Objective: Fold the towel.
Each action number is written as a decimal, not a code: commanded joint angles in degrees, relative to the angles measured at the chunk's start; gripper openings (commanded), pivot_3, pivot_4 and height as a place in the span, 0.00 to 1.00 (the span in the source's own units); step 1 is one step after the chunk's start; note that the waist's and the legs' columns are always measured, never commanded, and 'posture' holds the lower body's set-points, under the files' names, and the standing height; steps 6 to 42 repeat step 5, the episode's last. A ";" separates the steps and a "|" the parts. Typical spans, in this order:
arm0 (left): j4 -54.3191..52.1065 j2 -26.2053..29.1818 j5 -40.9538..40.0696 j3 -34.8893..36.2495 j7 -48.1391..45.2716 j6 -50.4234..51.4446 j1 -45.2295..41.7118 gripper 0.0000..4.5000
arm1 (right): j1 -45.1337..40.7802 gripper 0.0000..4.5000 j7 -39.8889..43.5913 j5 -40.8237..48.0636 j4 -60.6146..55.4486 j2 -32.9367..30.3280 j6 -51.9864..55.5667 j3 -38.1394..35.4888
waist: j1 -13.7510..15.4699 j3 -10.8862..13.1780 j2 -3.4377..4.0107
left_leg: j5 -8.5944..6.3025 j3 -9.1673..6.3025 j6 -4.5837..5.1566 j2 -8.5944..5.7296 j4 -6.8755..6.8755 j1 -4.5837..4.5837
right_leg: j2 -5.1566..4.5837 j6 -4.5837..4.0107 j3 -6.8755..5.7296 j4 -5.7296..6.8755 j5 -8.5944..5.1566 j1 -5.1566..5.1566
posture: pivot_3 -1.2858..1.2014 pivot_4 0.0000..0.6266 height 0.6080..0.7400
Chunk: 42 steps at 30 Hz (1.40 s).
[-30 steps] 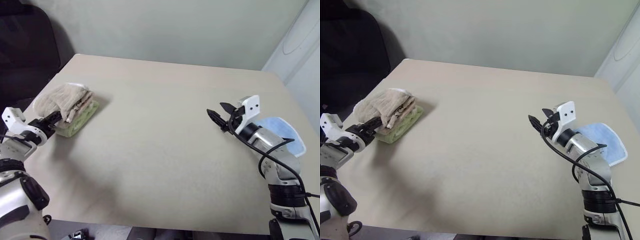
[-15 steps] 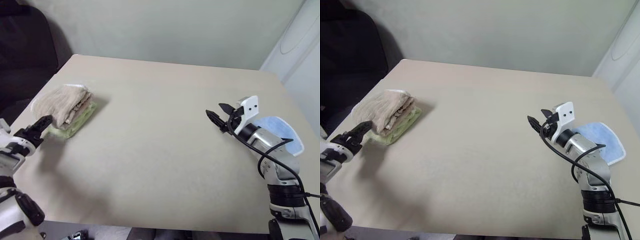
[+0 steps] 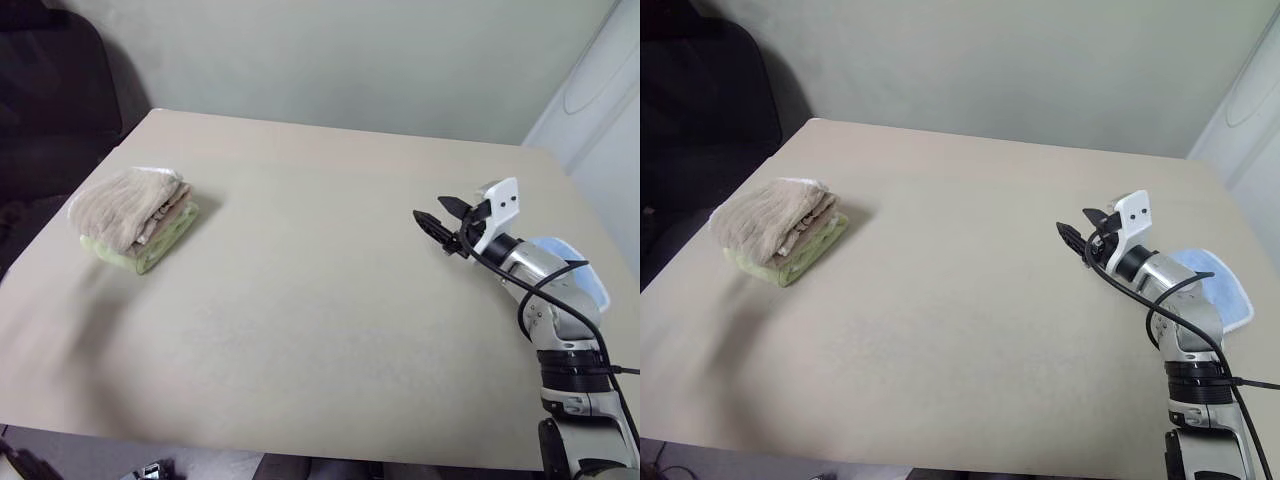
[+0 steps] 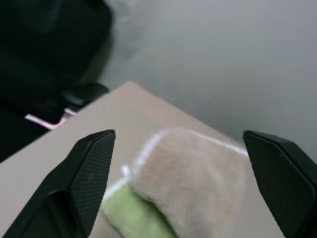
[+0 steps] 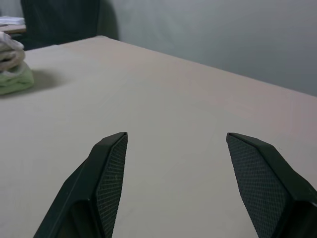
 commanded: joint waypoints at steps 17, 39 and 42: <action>-20.36 -2.96 -2.08 -7.27 -2.38 2.13 7.28 0.99 | -0.75 0.74 2.98 0.82 -1.64 -0.76 0.17 -0.36 | -0.17 -0.04 -0.07 | 0.09 -0.02 -0.19 0.26 -0.02 0.04 | 0.11 0.00 -0.08 0.02 0.00 0.00 | 0.52 0.24 1.00; -20.36 -2.96 -2.08 -7.27 -2.38 2.13 7.28 0.99 | -0.75 0.74 2.98 0.82 -1.64 -0.76 0.17 -0.36 | -0.17 -0.04 -0.07 | 0.09 -0.02 -0.19 0.26 -0.02 0.04 | 0.11 0.00 -0.08 0.02 0.00 0.00 | 0.52 0.24 1.00; -20.36 -2.96 -2.08 -7.27 -2.38 2.13 7.28 0.99 | -0.75 0.74 2.98 0.82 -1.64 -0.76 0.17 -0.36 | -0.17 -0.04 -0.07 | 0.09 -0.02 -0.19 0.26 -0.02 0.04 | 0.11 0.00 -0.08 0.02 0.00 0.00 | 0.52 0.24 1.00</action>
